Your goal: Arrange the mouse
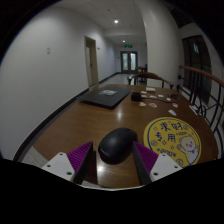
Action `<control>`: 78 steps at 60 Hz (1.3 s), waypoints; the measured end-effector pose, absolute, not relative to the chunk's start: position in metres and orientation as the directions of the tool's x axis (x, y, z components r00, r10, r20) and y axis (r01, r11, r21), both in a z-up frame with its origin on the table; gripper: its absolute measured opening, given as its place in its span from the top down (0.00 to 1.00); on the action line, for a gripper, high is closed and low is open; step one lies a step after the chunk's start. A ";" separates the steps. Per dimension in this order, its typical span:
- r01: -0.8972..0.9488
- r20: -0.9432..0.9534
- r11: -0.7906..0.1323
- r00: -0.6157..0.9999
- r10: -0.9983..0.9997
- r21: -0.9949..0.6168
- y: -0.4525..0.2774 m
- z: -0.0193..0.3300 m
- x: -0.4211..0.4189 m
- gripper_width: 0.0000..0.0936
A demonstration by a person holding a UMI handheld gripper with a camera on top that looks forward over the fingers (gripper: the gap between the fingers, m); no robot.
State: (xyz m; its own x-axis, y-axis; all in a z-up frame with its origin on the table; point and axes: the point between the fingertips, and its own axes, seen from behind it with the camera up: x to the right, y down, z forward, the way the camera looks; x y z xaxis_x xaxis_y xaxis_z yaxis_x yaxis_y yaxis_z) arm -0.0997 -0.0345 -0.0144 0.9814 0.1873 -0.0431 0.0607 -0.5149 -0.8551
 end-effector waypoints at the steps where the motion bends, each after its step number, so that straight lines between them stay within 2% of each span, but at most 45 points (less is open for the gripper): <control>1: 0.061 -0.040 -0.517 0.982 0.183 -0.854 -0.031 -0.015 -0.101 0.15; 6: 0.099 0.013 -0.505 0.985 0.171 -0.858 -0.016 -0.017 -0.106 0.15; 7: 0.096 0.011 -0.501 0.985 0.170 -0.860 -0.015 -0.017 -0.108 0.18; 11: 0.083 0.004 -0.486 0.987 0.162 -0.870 -0.009 -0.018 -0.113 0.46; 20: 0.085 -0.016 -0.478 0.979 0.203 -0.874 -0.007 -0.015 -0.118 0.61; 26: 0.097 -0.035 -0.487 0.966 0.254 -0.868 -0.015 -0.006 -0.120 0.63; 30: 0.053 -0.069 -0.441 0.965 0.254 -0.896 -0.022 0.031 -0.112 0.63; 37: 0.026 -0.032 -0.259 0.976 0.217 -0.966 -0.031 0.124 -0.063 0.63; 42: -0.023 -0.055 -0.211 0.988 0.143 -0.977 -0.035 0.160 -0.007 0.63; 47: -0.050 -0.073 -0.263 0.994 0.078 -0.963 -0.037 0.137 0.041 0.63; 54: -0.054 -0.072 -0.418 0.997 0.028 -0.907 -0.024 0.053 0.078 0.63; 61: -0.067 -0.078 -0.491 0.997 0.003 -0.869 -0.017 0.001 0.093 0.64; 64: -0.058 -0.068 -0.504 0.998 0.001 -0.862 -0.016 -0.012 0.097 0.63; 68: -0.009 -0.027 -0.500 0.999 0.027 -0.866 -0.013 -0.010 0.099 0.63; 69: -0.003 -0.021 -0.501 0.999 0.030 -0.865 -0.013 -0.011 0.098 0.56; 75: 0.036 0.004 -0.528 0.998 0.062 -0.849 -0.016 -0.014 0.098 0.44; 78: 0.040 -0.003 -0.549 0.997 0.078 -0.835 -0.023 -0.011 0.099 0.29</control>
